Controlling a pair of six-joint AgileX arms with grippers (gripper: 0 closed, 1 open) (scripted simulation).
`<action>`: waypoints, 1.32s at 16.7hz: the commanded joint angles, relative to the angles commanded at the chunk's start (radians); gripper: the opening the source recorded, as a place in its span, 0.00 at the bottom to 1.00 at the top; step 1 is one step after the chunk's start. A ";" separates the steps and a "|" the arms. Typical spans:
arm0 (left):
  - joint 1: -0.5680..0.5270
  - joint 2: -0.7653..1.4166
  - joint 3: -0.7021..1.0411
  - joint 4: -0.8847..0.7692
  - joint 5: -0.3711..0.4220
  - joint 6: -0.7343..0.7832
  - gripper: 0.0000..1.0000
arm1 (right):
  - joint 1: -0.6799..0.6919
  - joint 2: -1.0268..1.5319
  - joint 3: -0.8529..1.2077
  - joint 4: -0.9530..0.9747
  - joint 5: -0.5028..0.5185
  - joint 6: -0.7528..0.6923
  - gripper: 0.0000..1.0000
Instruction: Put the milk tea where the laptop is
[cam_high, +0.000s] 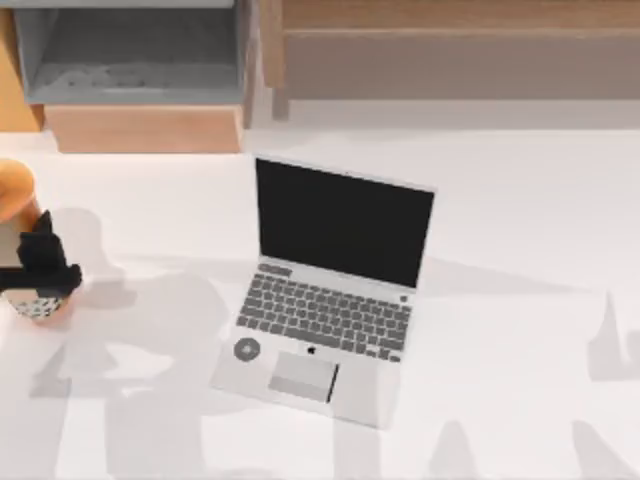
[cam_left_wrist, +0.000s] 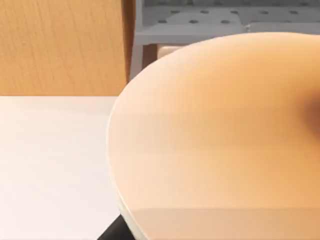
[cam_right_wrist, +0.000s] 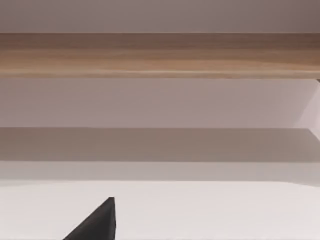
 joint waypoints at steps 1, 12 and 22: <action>-0.010 -0.003 0.017 -0.001 -0.009 -0.005 0.00 | 0.000 0.000 0.000 0.000 0.000 0.000 1.00; -0.388 0.215 0.647 -0.227 -0.313 -0.215 0.00 | 0.000 0.000 0.000 0.000 0.000 0.000 1.00; -0.869 0.486 1.173 -0.519 -0.719 -0.478 0.00 | 0.000 0.000 0.000 0.000 0.000 0.000 1.00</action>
